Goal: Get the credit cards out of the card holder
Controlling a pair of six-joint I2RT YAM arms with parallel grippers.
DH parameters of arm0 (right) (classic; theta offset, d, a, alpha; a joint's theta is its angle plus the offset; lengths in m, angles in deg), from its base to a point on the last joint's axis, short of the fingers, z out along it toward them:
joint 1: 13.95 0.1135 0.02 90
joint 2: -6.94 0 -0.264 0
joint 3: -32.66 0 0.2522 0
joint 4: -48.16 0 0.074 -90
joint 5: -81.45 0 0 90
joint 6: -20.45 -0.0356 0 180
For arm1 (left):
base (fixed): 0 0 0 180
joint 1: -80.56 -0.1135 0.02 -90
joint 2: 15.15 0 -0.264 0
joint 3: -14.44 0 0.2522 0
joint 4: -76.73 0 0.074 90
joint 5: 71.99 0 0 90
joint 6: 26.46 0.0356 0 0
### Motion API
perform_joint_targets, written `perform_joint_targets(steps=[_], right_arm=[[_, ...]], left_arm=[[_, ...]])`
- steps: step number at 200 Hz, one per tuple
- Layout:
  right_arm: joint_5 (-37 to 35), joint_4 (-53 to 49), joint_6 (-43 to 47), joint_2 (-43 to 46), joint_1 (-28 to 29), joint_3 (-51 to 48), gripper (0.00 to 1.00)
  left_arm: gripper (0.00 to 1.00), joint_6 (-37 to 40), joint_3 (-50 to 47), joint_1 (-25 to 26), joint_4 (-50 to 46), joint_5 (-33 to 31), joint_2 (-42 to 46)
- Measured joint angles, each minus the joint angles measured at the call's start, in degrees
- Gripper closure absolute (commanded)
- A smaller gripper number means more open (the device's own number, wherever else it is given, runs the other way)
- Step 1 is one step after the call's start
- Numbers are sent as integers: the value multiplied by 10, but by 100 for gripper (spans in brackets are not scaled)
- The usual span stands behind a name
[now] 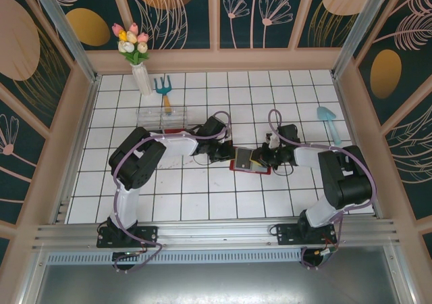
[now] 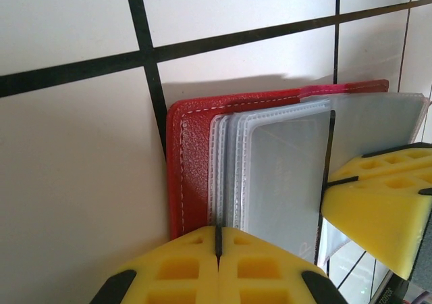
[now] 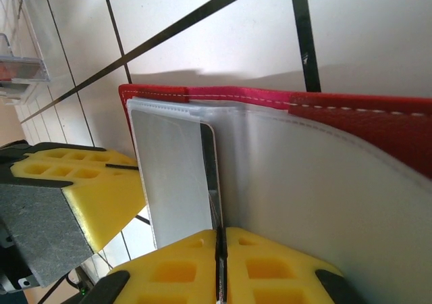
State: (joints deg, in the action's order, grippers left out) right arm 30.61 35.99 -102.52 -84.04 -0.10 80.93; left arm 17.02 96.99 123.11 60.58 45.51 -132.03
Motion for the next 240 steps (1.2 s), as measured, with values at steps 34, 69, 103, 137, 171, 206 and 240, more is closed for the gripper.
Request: perform_joint_targets(steps=[34, 69, 103, 137, 171, 206, 240], right_arm=[[7, 8, 0, 0, -3, -5, 88], [10, 12, 0, 0, -3, -5, 84], [12, 12, 0, 0, -3, -5, 93], [11, 12, 0, 1, -4, -5, 100], [12, 10, 1, 15, -12, -9, 100], [10, -5, 7, 64, -40, -28, 100], [8, -22, 14, 95, -50, -35, 100]], left_arm=[[96, 0, 16, 1, -17, -7, -6], [96, 0, 23, 3, -24, -12, -9], [95, 0, 24, 3, -26, -13, -9], [96, 1, 25, 3, -28, -15, -9], [98, 2, 25, 5, -28, -22, -9], [98, 2, 26, 7, -28, -27, -10], [97, 2, 26, 7, -28, -27, -10]])
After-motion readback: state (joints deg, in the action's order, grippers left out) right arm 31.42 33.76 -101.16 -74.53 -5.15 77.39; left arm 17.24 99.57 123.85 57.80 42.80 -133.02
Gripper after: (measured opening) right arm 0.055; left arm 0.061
